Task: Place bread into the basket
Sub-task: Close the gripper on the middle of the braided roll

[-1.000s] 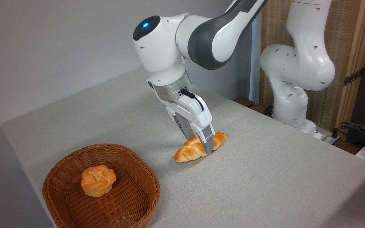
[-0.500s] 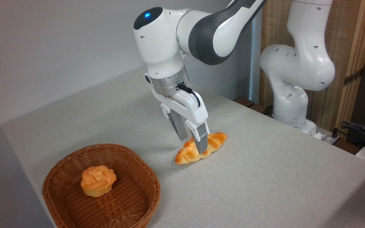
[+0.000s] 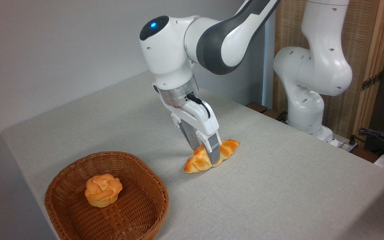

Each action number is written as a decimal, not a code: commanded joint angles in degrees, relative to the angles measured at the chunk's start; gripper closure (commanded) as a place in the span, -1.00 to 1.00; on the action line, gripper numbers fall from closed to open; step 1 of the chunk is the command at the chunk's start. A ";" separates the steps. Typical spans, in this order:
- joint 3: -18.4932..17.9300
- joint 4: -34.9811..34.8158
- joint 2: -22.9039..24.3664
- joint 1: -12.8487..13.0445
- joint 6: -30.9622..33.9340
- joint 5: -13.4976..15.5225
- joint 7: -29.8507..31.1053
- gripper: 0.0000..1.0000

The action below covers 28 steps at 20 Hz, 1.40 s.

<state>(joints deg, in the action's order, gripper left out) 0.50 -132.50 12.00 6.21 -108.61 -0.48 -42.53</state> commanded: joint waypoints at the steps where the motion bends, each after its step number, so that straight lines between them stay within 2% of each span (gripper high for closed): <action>1: -0.15 -0.92 -0.66 0.56 0.24 -0.57 -0.45 -1.00; 4: -0.15 -1.01 -0.66 0.56 0.33 -0.66 -0.54 -0.91; 10: -0.15 -1.98 -0.66 0.56 0.33 -0.58 -0.36 -0.13; 14: -0.15 -1.98 -0.66 0.56 0.42 -0.66 -0.80 0.23; 16: -0.15 -1.97 -0.66 0.56 0.59 -0.66 -0.80 0.24; 19: -0.15 -1.80 -0.58 0.56 0.59 -0.58 -0.89 0.46; 26: -0.15 -1.10 -0.31 0.56 0.59 -0.66 -0.81 0.49; 28: -0.24 3.27 -0.31 0.56 3.82 -0.57 -0.80 0.49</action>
<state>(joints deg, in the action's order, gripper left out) 0.60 -133.72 11.06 6.54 -108.56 -0.48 -42.54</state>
